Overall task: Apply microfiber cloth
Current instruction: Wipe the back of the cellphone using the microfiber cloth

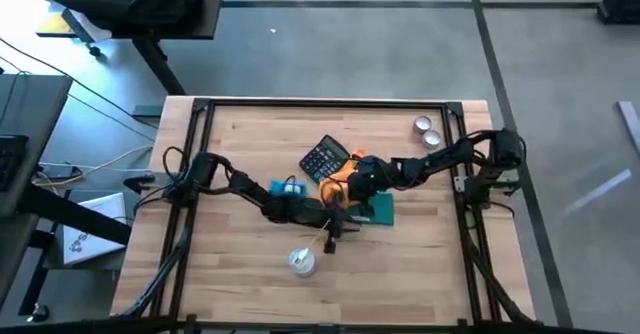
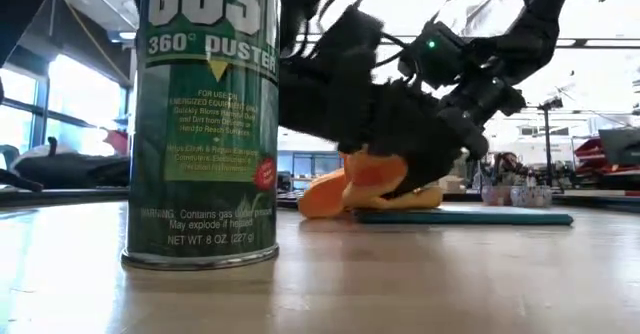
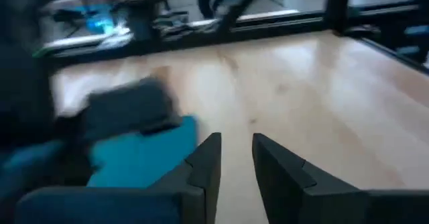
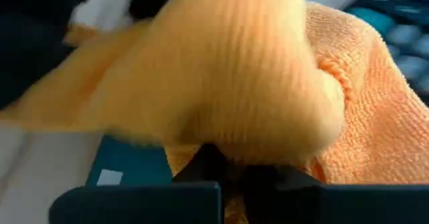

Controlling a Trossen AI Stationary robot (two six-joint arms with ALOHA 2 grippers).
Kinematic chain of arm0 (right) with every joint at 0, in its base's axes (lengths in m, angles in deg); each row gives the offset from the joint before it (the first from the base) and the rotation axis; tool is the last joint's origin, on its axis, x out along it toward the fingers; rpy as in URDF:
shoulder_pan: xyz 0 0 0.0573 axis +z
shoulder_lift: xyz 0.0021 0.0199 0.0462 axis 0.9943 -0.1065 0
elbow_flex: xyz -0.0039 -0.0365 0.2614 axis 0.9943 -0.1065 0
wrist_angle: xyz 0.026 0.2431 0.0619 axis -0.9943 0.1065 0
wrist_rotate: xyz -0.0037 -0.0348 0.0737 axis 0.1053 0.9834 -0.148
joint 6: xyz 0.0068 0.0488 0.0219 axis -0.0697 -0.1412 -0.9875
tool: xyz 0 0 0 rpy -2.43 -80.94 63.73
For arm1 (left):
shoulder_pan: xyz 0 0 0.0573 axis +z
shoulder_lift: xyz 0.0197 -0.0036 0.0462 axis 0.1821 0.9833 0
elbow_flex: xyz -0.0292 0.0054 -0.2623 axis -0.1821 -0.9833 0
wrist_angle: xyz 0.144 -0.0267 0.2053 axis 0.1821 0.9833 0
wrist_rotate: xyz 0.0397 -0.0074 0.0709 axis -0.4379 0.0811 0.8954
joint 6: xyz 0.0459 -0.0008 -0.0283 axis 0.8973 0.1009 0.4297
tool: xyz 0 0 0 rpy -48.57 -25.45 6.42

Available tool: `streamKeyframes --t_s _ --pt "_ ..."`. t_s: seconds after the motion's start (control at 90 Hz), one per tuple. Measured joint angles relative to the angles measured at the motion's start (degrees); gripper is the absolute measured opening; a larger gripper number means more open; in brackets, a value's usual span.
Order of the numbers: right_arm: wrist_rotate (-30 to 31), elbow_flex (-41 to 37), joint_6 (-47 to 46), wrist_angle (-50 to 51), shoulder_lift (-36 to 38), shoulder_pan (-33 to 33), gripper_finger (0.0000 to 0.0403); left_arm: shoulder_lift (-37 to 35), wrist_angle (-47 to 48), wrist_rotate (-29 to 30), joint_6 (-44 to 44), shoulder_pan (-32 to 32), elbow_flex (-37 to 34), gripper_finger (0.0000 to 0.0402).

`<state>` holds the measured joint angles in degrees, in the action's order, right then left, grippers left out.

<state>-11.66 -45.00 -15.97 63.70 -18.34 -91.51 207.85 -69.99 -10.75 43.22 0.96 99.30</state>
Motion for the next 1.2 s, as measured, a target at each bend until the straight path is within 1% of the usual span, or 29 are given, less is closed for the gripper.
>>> streamKeyframes --t_s 0.067,0.222,0.344,0.411,0.544,0.6,0.667,0.744,0.822,0.911,0.978,1.022,1.2 --pt "3.6 -0.1 0.1 -0.4 0.1 -0.6 0.0 -0.1 -1.5 0.1 -1.7 0.9 -2.1 0.0056" --pt "9.8 -0.2 0.3 -1.5 0.7 -0.7 0.0 -0.3 -1.2 0.1 -2.0 1.8 -3.7 0.0048" --pt "12.0 -0.3 0.3 -1.1 1.5 -0.7 0.0 -0.3 -0.7 1.5 -1.8 1.8 -4.4 0.0046" --pt "12.9 -0.3 0.8 -0.9 2.1 -0.5 0.0 -0.3 -0.6 3.9 -1.6 1.8 -4.4 0.0046" --pt "17.1 -0.4 1.2 -1.6 2.5 -0.6 0.0 -0.3 -0.4 13.2 -4.1 2.1 -4.4 0.0046" --pt "15.6 -0.4 1.2 -3.3 2.3 -0.9 0.0 -0.3 0.1 15.3 -5.8 2.6 -4.3 0.0046" --pt "10.0 -0.3 1.2 -6.6 1.7 -1.3 0.0 -0.3 1.3 16.7 -8.1 3.6 -4.3 0.0046" --pt "3.9 -0.3 1.1 -9.5 0.2 -1.4 0.0 -0.3 4.5 16.7 -10.4 5.1 -4.3 0.0046" --pt "2.0 -0.3 0.4 -10.6 -1.9 -1.8 0.0 -0.5 7.6 15.3 -12.0 6.3 -4.2 0.0046" --pt "2.1 -0.2 -1.4 -11.2 -4.2 -2.3 0.0 -0.6 9.5 13.3 -12.7 7.0 -4.1 0.0046" --pt "4.9 0.0 -3.4 -11.1 -4.9 -2.6 0.0 -0.6 10.1 13.0 -12.7 7.0 -4.0 0.0046" --pt "8.0 0.0 -4.2 -10.6 -4.9 -2.7 0.0 -0.6 10.4 13.0 -12.7 7.0 -4.0 0.0046" --pt "26.1 -0.2 -6.5 -6.8 -2.6 -3.0 0.0 -0.6 12.6 13.2 -12.3 6.8 -4.1 0.0046"
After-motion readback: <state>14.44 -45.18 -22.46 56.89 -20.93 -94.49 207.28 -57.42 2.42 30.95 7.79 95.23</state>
